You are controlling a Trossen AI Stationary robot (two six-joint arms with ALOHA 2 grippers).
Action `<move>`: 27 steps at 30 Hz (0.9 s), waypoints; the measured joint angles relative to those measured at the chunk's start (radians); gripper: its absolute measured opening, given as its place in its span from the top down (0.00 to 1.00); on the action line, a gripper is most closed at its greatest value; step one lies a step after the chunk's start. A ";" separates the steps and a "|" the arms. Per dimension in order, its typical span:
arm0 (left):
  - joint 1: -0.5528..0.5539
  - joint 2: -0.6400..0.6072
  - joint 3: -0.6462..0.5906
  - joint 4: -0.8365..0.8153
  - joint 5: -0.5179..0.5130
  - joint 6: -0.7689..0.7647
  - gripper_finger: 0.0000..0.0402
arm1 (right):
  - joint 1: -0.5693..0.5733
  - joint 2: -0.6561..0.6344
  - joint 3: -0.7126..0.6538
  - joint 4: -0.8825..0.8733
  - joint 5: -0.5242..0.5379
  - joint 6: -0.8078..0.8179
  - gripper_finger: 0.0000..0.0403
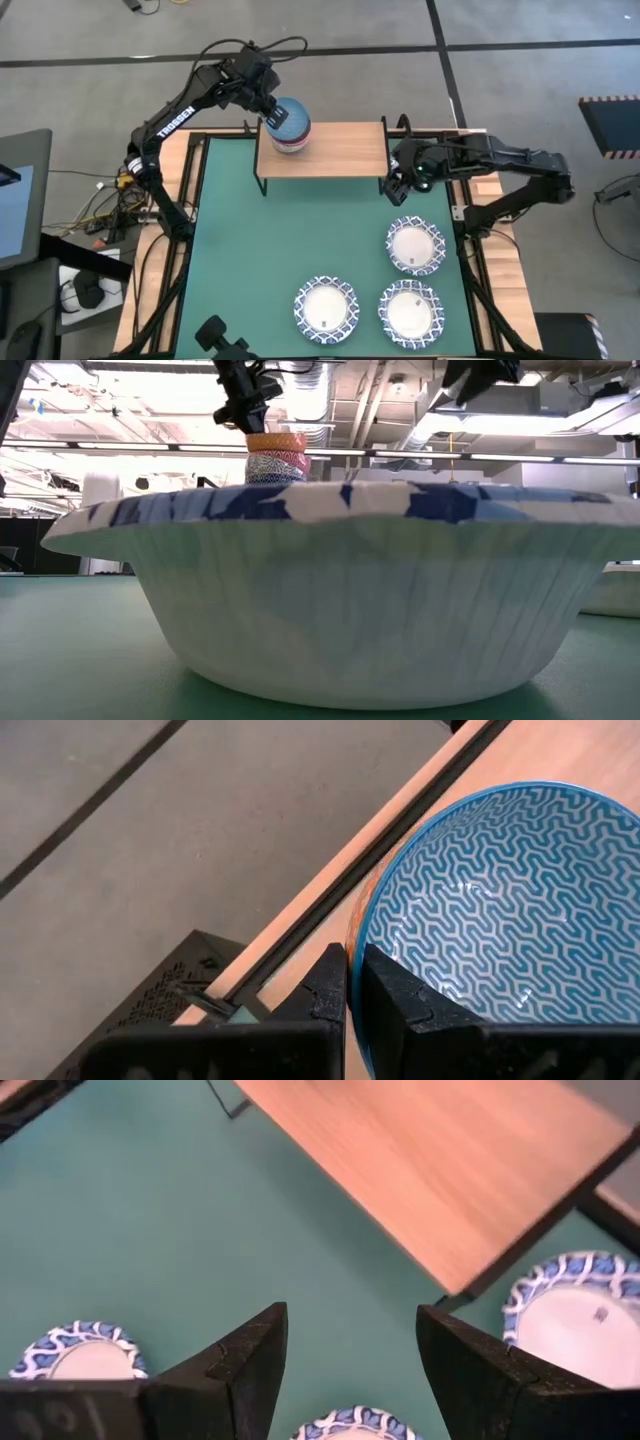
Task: Place and stack bowls onto a shelf
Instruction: Stack the blue bowl on top of the dark blue bowl on the shelf
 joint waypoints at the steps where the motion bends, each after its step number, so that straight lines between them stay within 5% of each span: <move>1: 0.009 0.000 0.000 -0.008 0.011 0.000 1.00 | -0.006 -0.013 -0.031 0.012 -0.008 0.006 0.38; 7: 0.041 0.037 -0.001 -0.032 0.125 -0.043 1.00 | -0.042 -0.070 -0.172 0.110 -0.046 0.033 0.38; 27: 0.050 0.048 -0.001 0.021 0.120 -0.061 0.92 | -0.089 -0.074 -0.211 0.167 -0.122 -0.002 0.38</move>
